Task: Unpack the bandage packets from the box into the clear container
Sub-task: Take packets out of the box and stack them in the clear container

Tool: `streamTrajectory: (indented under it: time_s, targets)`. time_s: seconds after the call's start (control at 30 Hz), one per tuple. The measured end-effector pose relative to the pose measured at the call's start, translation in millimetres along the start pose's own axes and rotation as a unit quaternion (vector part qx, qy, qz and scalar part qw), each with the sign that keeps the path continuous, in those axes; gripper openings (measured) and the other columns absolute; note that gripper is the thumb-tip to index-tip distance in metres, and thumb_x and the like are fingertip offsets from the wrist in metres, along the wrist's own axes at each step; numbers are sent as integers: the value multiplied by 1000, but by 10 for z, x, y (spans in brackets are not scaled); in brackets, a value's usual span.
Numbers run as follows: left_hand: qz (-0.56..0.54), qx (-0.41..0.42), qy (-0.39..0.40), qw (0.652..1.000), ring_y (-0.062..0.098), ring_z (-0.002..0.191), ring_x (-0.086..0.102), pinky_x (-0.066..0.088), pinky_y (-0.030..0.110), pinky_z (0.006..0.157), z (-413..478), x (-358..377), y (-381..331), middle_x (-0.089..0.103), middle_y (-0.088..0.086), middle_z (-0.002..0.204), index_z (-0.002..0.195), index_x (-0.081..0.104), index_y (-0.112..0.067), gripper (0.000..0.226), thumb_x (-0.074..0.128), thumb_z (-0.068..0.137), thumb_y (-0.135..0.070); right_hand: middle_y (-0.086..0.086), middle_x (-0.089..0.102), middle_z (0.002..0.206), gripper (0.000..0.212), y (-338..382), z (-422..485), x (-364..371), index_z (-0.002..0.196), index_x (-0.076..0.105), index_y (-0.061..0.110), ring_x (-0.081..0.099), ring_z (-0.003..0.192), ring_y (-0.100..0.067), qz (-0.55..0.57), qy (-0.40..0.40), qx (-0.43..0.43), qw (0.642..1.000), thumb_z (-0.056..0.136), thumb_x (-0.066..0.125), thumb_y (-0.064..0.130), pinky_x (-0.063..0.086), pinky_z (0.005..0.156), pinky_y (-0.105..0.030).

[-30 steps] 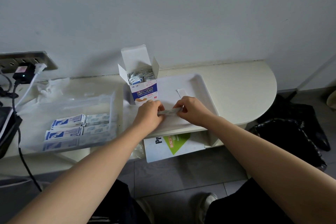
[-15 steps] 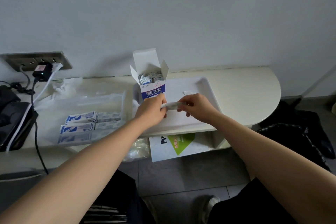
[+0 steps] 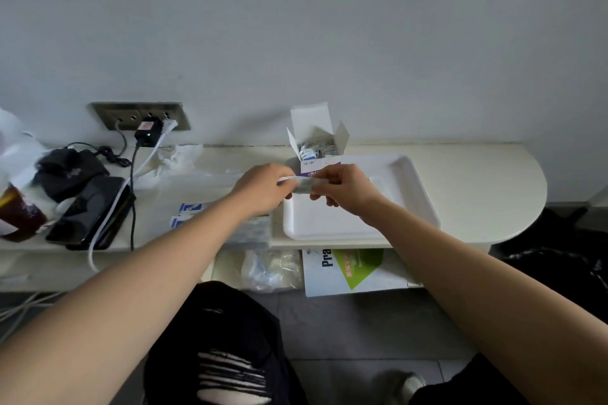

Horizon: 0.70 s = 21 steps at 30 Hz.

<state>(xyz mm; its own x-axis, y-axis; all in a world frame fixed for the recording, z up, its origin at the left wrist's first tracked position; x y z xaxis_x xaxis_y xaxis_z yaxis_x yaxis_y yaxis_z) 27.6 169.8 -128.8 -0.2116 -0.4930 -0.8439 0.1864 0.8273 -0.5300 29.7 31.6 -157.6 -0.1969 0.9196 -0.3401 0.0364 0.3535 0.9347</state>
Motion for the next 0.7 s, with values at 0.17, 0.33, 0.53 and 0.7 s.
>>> streamTrajectory:
  time_s: [0.17, 0.33, 0.53, 0.7]
  targets:
    - [-40, -10, -91, 995, 20, 84, 64, 51, 36, 76, -161, -351, 272, 72, -1, 89, 93, 73, -25, 13, 61, 88, -27, -11, 71, 76, 13, 158, 80, 353, 93, 69, 2, 47, 47, -7, 27, 19, 1, 999, 85, 66, 12, 40, 50, -18]
    - [-56, -17, -81, 995, 16, 78, 64, 50, 31, 72, -231, -466, 467, 70, -7, 81, 93, 75, -22, 13, 65, 88, -28, -13, 72, 78, 13, 286, 121, 576, 96, 69, 4, 46, 47, -8, 18, 35, 2, 999, 86, 64, 10, 38, 47, -17]
    - [-32, -87, -56, 994, 21, 74, 65, 52, 31, 75, -259, -477, 804, 72, 0, 81, 85, 76, -19, 15, 65, 88, -29, 2, 65, 72, 15, 259, 137, 662, 99, 70, 12, 55, 55, -12, -8, 3, 8, 1000, 85, 64, 9, 46, 57, -23]
    - [7, -154, -3, 988, 22, 91, 63, 49, 28, 77, -286, -306, 1118, 71, 0, 96, 96, 76, -19, 18, 62, 89, -29, 0, 60, 85, 16, 191, 109, 661, 101, 67, 17, 54, 63, -11, -26, 8, 33, 999, 87, 62, 11, 44, 59, -21]
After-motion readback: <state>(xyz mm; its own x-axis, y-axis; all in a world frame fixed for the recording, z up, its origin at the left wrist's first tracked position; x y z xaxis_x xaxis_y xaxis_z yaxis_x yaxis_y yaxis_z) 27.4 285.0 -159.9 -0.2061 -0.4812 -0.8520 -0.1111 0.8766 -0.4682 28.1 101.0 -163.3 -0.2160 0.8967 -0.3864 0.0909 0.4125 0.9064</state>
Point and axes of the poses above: each hand's wrist, its own z-axis towards the middle knuckle, its own x-axis out of the palm, y = z × x, the point moved 10 cm from there along z, towards the middle knuckle
